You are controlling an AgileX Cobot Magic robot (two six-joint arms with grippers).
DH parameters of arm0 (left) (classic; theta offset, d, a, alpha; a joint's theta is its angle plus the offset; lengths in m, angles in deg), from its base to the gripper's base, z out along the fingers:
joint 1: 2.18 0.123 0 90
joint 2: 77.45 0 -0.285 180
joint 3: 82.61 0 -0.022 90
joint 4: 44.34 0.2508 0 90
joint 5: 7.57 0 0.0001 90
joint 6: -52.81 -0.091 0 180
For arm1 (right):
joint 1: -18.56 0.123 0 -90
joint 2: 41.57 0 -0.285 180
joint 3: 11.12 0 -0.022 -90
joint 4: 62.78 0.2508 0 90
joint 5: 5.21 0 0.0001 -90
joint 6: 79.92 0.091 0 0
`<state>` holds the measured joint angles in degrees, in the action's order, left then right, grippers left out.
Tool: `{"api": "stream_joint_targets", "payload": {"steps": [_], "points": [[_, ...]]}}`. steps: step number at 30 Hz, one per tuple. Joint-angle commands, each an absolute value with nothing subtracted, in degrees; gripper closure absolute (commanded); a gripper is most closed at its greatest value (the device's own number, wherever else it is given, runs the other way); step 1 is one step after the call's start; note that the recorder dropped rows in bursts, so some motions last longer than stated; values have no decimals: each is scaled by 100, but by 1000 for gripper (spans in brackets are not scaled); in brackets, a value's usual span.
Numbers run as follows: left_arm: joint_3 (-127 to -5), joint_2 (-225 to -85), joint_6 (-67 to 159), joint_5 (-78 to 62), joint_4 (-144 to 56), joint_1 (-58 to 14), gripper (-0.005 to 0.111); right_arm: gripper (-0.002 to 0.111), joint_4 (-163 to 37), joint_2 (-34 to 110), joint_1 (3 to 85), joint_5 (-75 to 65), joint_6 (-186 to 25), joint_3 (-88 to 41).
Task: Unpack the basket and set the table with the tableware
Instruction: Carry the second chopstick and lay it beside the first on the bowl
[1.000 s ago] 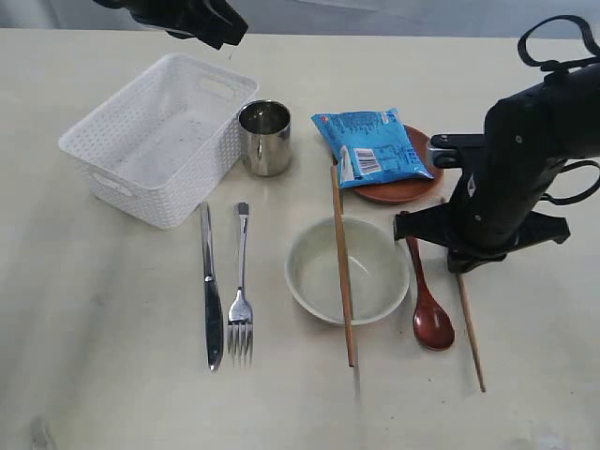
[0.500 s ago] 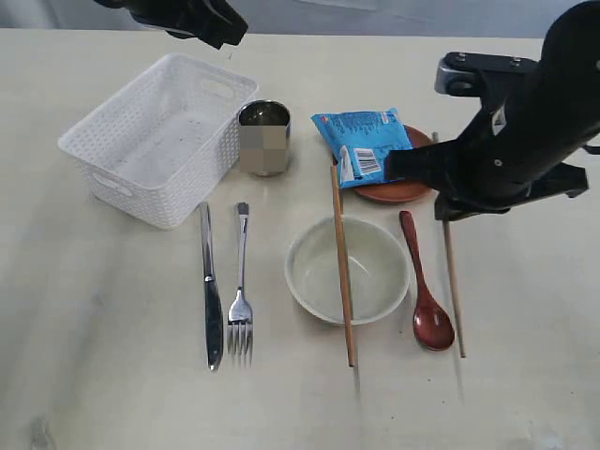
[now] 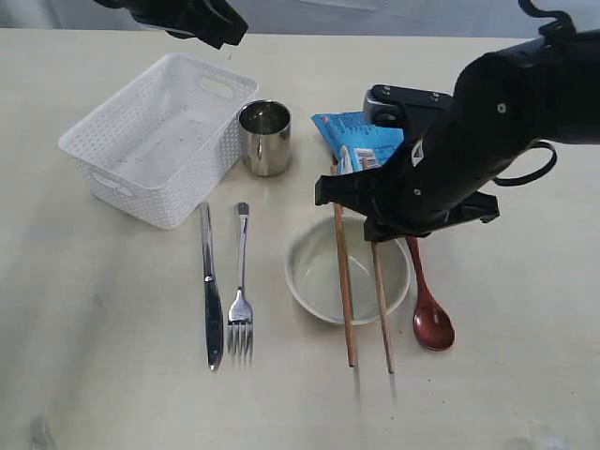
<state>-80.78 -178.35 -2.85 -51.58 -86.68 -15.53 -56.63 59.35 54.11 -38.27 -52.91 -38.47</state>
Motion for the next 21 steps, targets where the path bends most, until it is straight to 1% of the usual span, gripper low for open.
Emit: {"api": "stream_joint_targets", "payload": {"steps": [1,4,11,12,13,14,16,17,19,21], "points": [[-8048,-17824,-236,-5124,-8692,-1543,107,109,-5447,5962,5414,-3725,-5418,-3810],[-8048,-17824,-236,-5124,-8692,-1543,107,109,-5010,5962,5414,-3713,-5680,-3810],[-8048,-17824,-225,-5124,-8685,-1543,107,108,-4995,5962,5414,-3702,-5825,-3810],[-8048,-17824,-225,-5124,-8685,-1543,107,107,-4995,5962,5414,-3702,-5827,-3810],[-8048,-17824,-225,-5124,-8685,-1543,107,101,-4995,5962,5414,-3702,-5851,-3810],[-8048,-17824,-216,-5138,-8685,-1543,107,92,-4995,5962,5414,-3702,-5851,-3810],[-8048,-17824,-216,-5138,-8685,-1543,107,67,-4995,5962,5414,-3691,-5851,-3810],[-8048,-17824,-216,-5138,-8685,-1543,107,58,-4995,5962,5414,-3661,-5851,-3810],[-8048,-17824,-216,-5138,-8685,-1543,107,52,-4995,5962,5414,-3596,-5851,-3810],[-8048,-17824,-200,-5139,-8685,-1543,107,51,-4995,5951,5414,-3527,-5862,-3810]]}}
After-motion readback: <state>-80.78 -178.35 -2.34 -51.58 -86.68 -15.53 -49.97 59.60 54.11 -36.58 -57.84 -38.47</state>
